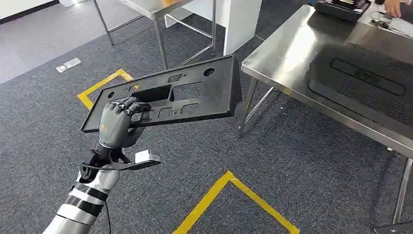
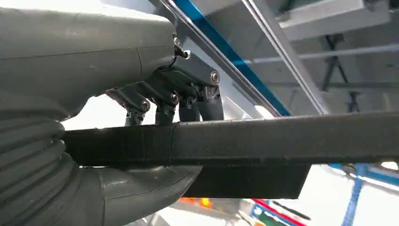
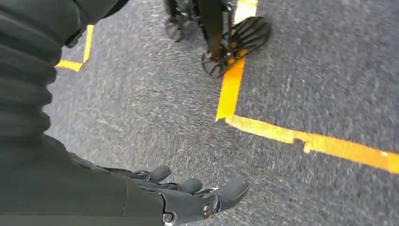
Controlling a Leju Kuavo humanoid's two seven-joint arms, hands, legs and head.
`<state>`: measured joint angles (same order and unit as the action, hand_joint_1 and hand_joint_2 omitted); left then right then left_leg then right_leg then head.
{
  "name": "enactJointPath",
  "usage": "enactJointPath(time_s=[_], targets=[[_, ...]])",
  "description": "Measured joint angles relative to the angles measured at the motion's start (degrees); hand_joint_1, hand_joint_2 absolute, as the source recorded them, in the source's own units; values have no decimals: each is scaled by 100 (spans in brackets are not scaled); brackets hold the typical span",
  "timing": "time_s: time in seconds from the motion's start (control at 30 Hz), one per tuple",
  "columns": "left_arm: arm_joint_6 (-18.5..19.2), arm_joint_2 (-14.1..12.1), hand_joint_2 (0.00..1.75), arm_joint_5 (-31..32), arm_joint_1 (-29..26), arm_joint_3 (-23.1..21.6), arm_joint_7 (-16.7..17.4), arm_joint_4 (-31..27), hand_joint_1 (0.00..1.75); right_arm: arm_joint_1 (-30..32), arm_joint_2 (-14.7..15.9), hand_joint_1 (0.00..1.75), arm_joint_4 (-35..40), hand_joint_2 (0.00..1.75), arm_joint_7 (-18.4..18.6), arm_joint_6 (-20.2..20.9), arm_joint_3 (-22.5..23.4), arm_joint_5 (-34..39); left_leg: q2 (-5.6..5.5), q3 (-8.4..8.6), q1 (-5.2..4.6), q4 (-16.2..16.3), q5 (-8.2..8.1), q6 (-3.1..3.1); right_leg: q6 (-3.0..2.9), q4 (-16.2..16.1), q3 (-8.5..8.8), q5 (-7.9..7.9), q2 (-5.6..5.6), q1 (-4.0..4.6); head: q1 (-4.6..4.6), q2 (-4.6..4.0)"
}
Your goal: Take the parts from the cabinet and place them on the table.
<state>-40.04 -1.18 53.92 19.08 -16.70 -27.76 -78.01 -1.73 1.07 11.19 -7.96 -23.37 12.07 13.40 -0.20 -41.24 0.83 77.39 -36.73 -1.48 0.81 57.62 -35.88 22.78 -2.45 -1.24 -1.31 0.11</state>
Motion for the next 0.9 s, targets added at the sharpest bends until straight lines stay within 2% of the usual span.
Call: enactJointPath(time_s=[0.03, 0.07, 0.1, 0.13, 0.17, 0.2, 0.27, 0.3, 0.33, 0.37, 0.4, 0.43, 0.47, 0.5, 0.53, 0.57, 0.6, 0.63, 0.67, 0.7, 0.77, 0.8, 0.83, 0.87, 0.9], targets=[[-2, -4, 175, 0, -5, 0, 0, 0, 175, 2, 0, 0, 0, 175, 7, 0, 0, 0, 0, 4, 6, -71, 118, 3, 0, 4, 6, 0, -83, -4, 4, 0], [0, -4, 175, 0, -2, 0, 0, 0, 175, 1, -2, 0, 0, 175, 9, 2, 0, 0, -5, 130, 22, -381, 361, 2, 3, 16, 10, 0, -175, -13, 2, 0], [-2, -4, 175, 0, 5, 0, 0, 0, 175, 3, -11, 0, 0, 175, 15, 7, 0, 0, -41, 343, 44, -838, 634, -2, 6, 31, 19, 3, -259, -26, 2, 0], [0, -11, 175, 0, 11, 0, 0, 0, 175, 6, -26, 0, 0, 175, 18, 15, 0, -2, -214, 595, 85, -1383, 903, -16, 22, 59, 15, 11, -344, -36, 4, -2], [0, -22, 175, 0, 17, 0, 6, 9, 175, 5, -26, 0, 0, 175, 20, 17, 0, -6, -494, 701, 117, -1622, 867, -25, 74, 98, -24, 27, -412, 2, 5, -2], [0, -24, 175, 0, 20, 0, 6, 11, 175, -5, -24, 0, 0, 175, 20, 18, 2, -15, -486, 719, 116, -1686, 848, 9, 95, 129, -76, 28, -476, -3, 16, 0], [2, -24, 175, 9, 26, -7, 4, 15, 175, 32, -30, 0, 2, 175, 20, 20, 7, -20, -355, 706, 53, -1682, 862, 88, 186, 57, -119, -34, -594, -14, 0, -2], [2, -18, 175, 7, 43, -11, 4, 15, 175, 65, -35, 0, 0, 175, 20, 20, 15, -20, -273, 757, 50, -1703, 897, 148, 240, 24, -150, -70, -673, -16, 7, -2], [2, -11, 175, 7, 71, -13, 4, 15, 175, 81, -26, 0, 0, 175, 22, 20, 28, -20, -189, 767, 89, -1758, 947, 221, 238, 72, -214, -48, -586, -42, -11, 0], [2, -6, 175, 7, 81, -17, 4, 13, 175, 82, -53, 0, 0, 175, 24, 20, 33, -20, -146, 778, 69, -1778, 962, 261, 228, 263, -301, 58, -185, 25, 74, -2], [2, -9, 175, 9, 90, -17, 4, 13, 175, 64, -50, 0, 2, 175, 24, 20, 35, -22, -66, 776, 58, -1782, 964, 281, 214, 648, -507, 231, 46, 29, 109, -2], [2, -15, 175, 7, 91, -17, 6, 15, 175, 42, -46, 0, 2, 175, 22, 26, 37, -22, 17, 772, 38, -1782, 959, 290, 197, 1108, -737, 408, 141, 25, 103, 0], [4, -20, 175, 9, 89, -17, 4, 22, 175, 33, -48, 0, 2, 175, 24, 35, 37, -22, 108, 770, 21, -1782, 951, 302, 190, 1573, -972, 558, 185, 21, 105, -2], [4, -20, 175, 9, 89, -17, 4, 35, 175, 32, -52, 0, 2, 175, 22, 37, 37, -22, 187, 769, 15, -1782, 945, 309, 211, 1857, -1118, 626, 195, 21, 105, 0], [4, -17, 175, 9, 90, -22, 4, 46, 175, 36, -57, 0, 2, 175, 22, 37, 39, -22, 258, 772, 12, -1782, 938, 311, 247, 1854, -1116, 597, 197, 22, 107, 0], [4, -17, 175, 9, 92, -22, 4, 48, 175, 45, -55, 0, 2, 175, 22, 37, 42, -20, 334, 776, 12, -1782, 930, 313, 296, 1535, -945, 467, 206, 23, 107, -2], [7, -17, 175, 9, 98, -22, 4, 48, 175, 47, -52, 0, 2, 175, 22, 37, 46, -20, 398, 780, 12, -1782, 921, 306, 336, 1035, -668, 294, 256, 27, 107, 0], [11, -17, 175, 9, 111, -24, 4, 48, 175, 40, -42, 0, 2, 175, 20, 37, 50, -20, 460, 790, 11, -1782, 912, 293, 354, 405, -301, 114, 403, 38, 107, -2], [15, -17, 175, 9, 129, -28, 4, 48, 175, 27, -44, 0, 6, 175, 15, 37, 52, -20, 505, 806, -13, -1782, 898, 271, 286, 14, -91, 71, 736, 81, 114, -2], [20, -17, 175, 9, 135, -28, 4, 48, 175, 3, -35, 0, 11, 175, 15, 39, 55, -20, 562, 809, -55, -1787, 867, 224, 248, 26, -52, 39, 785, 126, 108, 0], [24, -9, 175, 9, 150, -41, 4, 55, 175, 9, -33, 0, 11, 175, 13, 39, 63, -18, 682, 853, -53, -1792, 850, 179, 151, 48, -106, -14, 617, 141, 98, 0], [30, -4, 175, 9, 155, -63, 2, 55, 175, 11, -31, 0, 11, 175, 13, 39, 76, -18, 746, 891, -55, -1832, 846, 149, 133, 41, -113, -13, 544, 147, 94, -2], [37, 0, 175, 9, 165, -77, 2, 50, 175, 0, -28, 0, 15, 175, 13, 37, 83, -17, 784, 909, -47, -1832, 800, 92, 77, -43, -23, -56, 453, 70, 94, -2], [39, 0, 175, 11, 183, -81, 2, 52, 175, 24, -42, 0, 15, 175, 15, 37, 83, -15, 513, 888, -10, -1717, 712, 74, 54, -68, 7, -60, 379, 18, 70, -2], [39, -4, 175, 7, 193, -81, 2, 52, 175, 25, -50, 0, 15, 175, 15, 37, 83, -15, 232, 765, -2, -1398, 522, 81, 2, -72, 22, -58, 341, -2, 55, 0]])
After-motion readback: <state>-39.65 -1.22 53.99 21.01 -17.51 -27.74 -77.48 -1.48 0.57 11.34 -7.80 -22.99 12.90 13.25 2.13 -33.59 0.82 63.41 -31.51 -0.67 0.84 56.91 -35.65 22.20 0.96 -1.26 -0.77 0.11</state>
